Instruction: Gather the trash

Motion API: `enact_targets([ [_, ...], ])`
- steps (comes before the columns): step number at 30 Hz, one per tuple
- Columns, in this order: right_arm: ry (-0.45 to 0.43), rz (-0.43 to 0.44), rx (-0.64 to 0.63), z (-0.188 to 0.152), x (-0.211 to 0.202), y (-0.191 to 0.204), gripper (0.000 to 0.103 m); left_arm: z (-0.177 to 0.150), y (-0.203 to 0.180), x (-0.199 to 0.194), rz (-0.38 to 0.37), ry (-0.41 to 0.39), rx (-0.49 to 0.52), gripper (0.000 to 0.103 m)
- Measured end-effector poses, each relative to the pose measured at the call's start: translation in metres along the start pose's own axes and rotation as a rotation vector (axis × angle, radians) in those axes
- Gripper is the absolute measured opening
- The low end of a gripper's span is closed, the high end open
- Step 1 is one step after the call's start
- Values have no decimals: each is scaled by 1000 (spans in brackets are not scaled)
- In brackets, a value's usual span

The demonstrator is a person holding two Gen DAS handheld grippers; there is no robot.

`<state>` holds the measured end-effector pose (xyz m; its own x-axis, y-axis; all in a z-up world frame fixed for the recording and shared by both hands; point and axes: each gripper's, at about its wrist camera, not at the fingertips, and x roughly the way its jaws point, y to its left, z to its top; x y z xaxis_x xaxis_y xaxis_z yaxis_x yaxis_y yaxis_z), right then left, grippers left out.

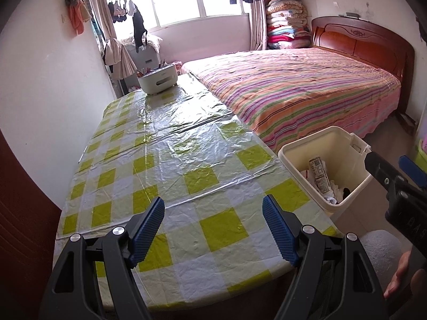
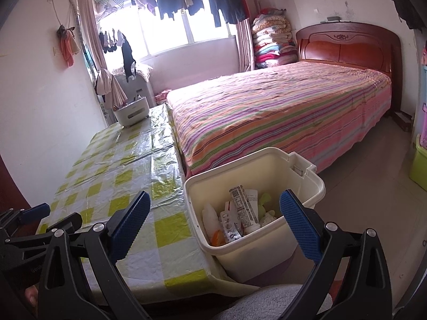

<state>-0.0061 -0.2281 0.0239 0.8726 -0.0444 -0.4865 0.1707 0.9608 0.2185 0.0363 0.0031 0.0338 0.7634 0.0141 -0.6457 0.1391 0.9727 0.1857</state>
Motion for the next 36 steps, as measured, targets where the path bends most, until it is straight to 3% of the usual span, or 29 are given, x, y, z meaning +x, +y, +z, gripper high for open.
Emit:
enact_targets([
  [36,43,-40,14,0,34,-10,96,18,-26,41,-88,73,75,74],
])
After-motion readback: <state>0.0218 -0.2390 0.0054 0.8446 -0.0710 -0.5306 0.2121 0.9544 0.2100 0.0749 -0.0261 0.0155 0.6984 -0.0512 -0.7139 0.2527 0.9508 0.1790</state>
